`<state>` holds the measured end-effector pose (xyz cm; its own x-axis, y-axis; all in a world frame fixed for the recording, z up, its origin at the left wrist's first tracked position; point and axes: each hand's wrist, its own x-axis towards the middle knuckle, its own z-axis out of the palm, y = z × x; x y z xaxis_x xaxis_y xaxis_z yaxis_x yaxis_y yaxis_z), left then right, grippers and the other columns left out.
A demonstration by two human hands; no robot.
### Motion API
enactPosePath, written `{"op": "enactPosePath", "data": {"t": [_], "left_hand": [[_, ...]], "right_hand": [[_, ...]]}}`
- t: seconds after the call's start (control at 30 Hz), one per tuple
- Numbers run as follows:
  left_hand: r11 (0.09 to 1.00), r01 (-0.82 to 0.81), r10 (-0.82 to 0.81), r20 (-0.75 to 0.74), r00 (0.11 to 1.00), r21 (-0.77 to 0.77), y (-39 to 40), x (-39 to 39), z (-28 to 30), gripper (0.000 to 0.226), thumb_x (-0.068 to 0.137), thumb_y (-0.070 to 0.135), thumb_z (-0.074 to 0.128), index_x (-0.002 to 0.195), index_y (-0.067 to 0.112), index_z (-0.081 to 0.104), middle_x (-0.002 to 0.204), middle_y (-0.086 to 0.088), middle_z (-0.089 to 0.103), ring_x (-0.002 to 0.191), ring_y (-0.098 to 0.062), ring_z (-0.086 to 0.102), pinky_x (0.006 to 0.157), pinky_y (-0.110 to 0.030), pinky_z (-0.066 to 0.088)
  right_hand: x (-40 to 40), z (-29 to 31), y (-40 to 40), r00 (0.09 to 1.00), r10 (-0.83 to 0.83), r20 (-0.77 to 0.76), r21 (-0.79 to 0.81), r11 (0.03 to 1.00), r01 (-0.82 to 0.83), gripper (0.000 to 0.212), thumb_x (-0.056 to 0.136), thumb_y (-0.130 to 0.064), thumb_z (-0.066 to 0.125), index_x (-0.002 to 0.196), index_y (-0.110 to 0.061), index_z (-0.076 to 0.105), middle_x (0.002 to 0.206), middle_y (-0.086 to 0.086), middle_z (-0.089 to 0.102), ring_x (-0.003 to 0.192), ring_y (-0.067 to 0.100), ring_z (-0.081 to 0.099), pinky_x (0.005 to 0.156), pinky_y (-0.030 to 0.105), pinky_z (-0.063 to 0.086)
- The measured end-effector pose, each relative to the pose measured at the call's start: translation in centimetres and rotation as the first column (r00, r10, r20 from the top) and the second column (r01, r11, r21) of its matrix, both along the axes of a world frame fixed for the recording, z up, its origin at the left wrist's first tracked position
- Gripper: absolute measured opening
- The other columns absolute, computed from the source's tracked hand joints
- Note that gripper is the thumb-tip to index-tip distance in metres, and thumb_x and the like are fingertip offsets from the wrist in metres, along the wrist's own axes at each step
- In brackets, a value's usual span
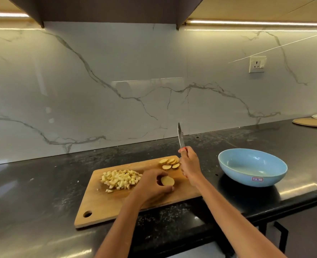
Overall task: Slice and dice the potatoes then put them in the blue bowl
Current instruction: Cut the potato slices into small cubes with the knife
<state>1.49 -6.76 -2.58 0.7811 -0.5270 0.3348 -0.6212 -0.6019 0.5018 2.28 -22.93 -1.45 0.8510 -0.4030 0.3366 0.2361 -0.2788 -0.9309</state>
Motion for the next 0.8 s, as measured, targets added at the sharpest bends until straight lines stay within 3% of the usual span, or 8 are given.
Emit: {"op": "enactPosePath", "data": {"t": [0.13,0.23,0.33,0.4,0.53,0.63,0.8], "left_hand": [[0.998,-0.056,0.056,-0.008,0.998,-0.021,0.3,-0.2,-0.3,0.06,0.072,0.047,0.073,0.123,0.022,0.054,0.118,0.006,0.057,0.102,-0.007,0.052,0.089,-0.022,0.045],[0.996,-0.083,0.083,-0.009,0.996,-0.022,0.2,-0.3,-0.2,0.065,0.071,0.05,0.073,0.125,0.021,0.052,0.115,0.006,0.056,0.098,-0.005,0.051,0.082,-0.016,0.041],[0.993,-0.107,0.105,-0.031,0.994,-0.053,0.2,-0.2,-0.3,0.062,0.07,0.045,0.076,0.121,0.018,0.055,0.111,0.004,0.06,0.091,-0.006,0.054,0.081,-0.017,0.046],[0.99,-0.123,0.121,-0.037,0.992,-0.064,0.2,-0.1,-0.2,0.061,0.068,0.044,0.078,0.118,0.016,0.057,0.108,0.004,0.061,0.091,-0.007,0.055,0.083,-0.019,0.048],[0.988,-0.13,0.124,-0.062,0.99,-0.087,0.3,-0.3,0.1,0.064,0.066,0.042,0.08,0.119,0.015,0.056,0.102,0.006,0.059,0.091,-0.008,0.057,0.082,-0.018,0.049],[0.981,-0.133,0.117,-0.116,0.986,-0.14,0.3,-0.5,0.2,0.071,0.065,0.038,0.081,0.125,0.015,0.051,0.098,0.006,0.058,0.089,-0.007,0.056,0.08,-0.017,0.049],[0.977,-0.138,0.112,-0.158,0.981,-0.164,0.3,-0.6,0.4,0.077,0.066,0.033,0.082,0.131,0.013,0.046,0.097,0.005,0.06,0.088,-0.006,0.057,0.079,-0.014,0.045]], "right_hand": [[-3.4,0.1,0.3,0.989,0.132,-0.066,-0.019,0.991,-0.134,0.023,0.101,-0.024,0.037,0.094,-0.01,0.054,0.064,0.001,0.046,0.042,0.005,0.037,0.038,0.02,0.029],[-5.8,0.8,0.0,0.97,0.163,-0.182,-0.205,0.958,-0.199,0.023,0.1,-0.023,0.039,0.091,-0.011,0.057,0.063,-0.001,0.049,0.04,0.005,0.038,0.038,0.021,0.031],[-7.4,1.7,-0.1,0.939,0.031,-0.342,-0.574,0.784,-0.235,0.023,0.098,-0.023,0.04,0.085,-0.015,0.057,0.066,-0.003,0.05,0.052,0.009,0.045,0.047,0.022,0.032],[-8.1,2.0,0.3,0.921,-0.089,-0.379,-0.718,0.656,-0.232,0.023,0.098,-0.025,0.038,0.082,-0.016,0.052,0.071,-0.002,0.05,0.067,0.015,0.051,0.052,0.024,0.034],[-9.5,2.2,1.6,0.896,-0.224,-0.384,-0.791,0.581,-0.194,0.023,0.096,-0.024,0.038,0.094,-0.012,0.057,0.093,0.009,0.06,0.09,0.025,0.061,0.069,0.031,0.041],[-9.9,2.4,2.2,0.895,-0.235,-0.378,-0.798,0.574,-0.186,0.018,0.094,-0.023,0.041,0.087,-0.013,0.055,0.095,0.008,0.063,0.09,0.025,0.062,0.069,0.031,0.04],[-10.3,2.7,3.2,0.89,-0.258,-0.376,-0.83,0.521,-0.2,0.025,0.094,-0.025,0.043,0.103,-0.009,0.061,0.107,0.009,0.064,0.099,0.028,0.061,0.074,0.032,0.041]]}}
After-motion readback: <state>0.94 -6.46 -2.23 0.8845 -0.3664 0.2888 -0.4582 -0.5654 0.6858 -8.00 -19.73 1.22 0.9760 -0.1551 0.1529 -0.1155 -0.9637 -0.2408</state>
